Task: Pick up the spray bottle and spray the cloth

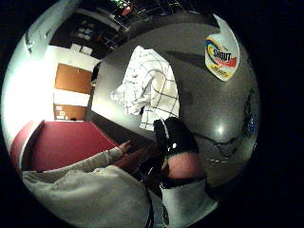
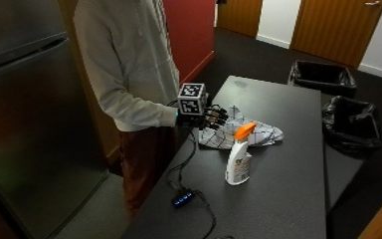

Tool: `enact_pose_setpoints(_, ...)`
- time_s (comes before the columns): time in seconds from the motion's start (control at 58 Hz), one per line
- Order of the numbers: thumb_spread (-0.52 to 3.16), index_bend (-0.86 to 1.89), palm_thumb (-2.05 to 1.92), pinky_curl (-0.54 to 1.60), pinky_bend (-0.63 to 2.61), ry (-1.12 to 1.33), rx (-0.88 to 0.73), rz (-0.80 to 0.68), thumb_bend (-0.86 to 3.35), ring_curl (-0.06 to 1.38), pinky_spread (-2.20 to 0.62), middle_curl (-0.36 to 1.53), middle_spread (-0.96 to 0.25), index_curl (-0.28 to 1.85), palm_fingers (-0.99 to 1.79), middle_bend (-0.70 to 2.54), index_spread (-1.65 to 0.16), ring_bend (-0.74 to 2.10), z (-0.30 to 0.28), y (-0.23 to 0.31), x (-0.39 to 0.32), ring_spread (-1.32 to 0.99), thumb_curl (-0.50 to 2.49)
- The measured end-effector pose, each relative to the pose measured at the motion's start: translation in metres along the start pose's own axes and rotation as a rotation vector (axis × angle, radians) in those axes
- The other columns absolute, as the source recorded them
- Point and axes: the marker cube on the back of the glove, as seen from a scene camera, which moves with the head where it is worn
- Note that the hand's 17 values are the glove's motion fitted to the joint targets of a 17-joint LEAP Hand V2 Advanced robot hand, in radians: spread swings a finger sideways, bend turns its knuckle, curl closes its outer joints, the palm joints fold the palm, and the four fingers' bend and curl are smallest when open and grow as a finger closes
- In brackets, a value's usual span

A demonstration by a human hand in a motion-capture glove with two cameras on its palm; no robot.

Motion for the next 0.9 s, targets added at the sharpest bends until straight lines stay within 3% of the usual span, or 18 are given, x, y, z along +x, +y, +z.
enact_pose_setpoints(0.483,1.03,0.13,0.68,0.32,0.28,-0.211,0.338,0.117,-0.02,0.27,0.16,0.32,-0.07,0.29,0.32,0.20,-0.37,0.27,-0.032,0.002,0.063,-0.05,0.39)
enact_pose_setpoints(0.897,1.02,0.09,0.66,0.35,0.34,-0.347,0.413,0.202,-0.03,0.30,0.14,0.35,-0.07,0.22,0.28,0.23,-0.35,0.35,-0.014,-0.014,0.092,-0.06,0.40)
